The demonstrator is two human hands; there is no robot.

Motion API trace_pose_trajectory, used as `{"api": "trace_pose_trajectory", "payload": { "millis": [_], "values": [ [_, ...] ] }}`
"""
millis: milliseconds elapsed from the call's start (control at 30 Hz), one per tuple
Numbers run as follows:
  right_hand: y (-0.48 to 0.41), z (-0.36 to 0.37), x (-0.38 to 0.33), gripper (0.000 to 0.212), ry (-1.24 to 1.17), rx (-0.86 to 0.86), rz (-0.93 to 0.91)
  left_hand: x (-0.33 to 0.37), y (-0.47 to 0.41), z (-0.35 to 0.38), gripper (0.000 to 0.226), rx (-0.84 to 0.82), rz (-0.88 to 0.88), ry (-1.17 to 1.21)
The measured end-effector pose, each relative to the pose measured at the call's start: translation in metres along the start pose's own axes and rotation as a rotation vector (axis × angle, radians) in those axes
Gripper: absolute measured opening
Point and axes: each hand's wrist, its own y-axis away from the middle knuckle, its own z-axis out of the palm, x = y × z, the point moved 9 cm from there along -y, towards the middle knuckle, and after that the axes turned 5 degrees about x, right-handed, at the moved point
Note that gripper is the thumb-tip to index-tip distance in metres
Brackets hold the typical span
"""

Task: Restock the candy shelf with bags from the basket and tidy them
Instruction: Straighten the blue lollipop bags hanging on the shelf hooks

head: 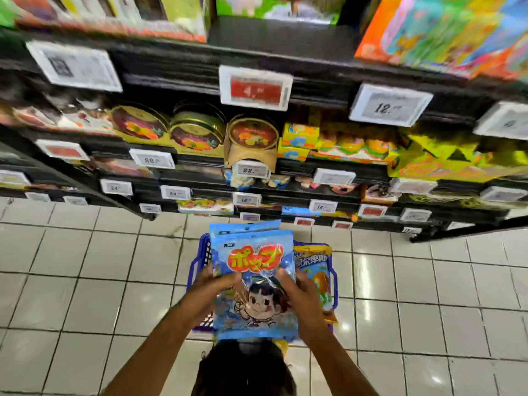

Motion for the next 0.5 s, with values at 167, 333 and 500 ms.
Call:
{"api": "trace_pose_trajectory", "payload": {
  "millis": [167,333,500],
  "values": [
    [0.064,-0.019,-0.166,0.058,0.022,-0.001,-0.253,0.136,0.092,0.063,0.039,-0.132,0.257,-0.122],
    [0.134,-0.031,-0.321,0.038,0.03,0.104,-0.506,0.25,0.167,0.112,0.107,-0.122,0.449,-0.089],
    [0.207,-0.041,-0.432,0.05,0.016,0.199,-0.726,0.36,0.255,0.166,0.053,-0.212,0.717,-0.199]
  ]
}}
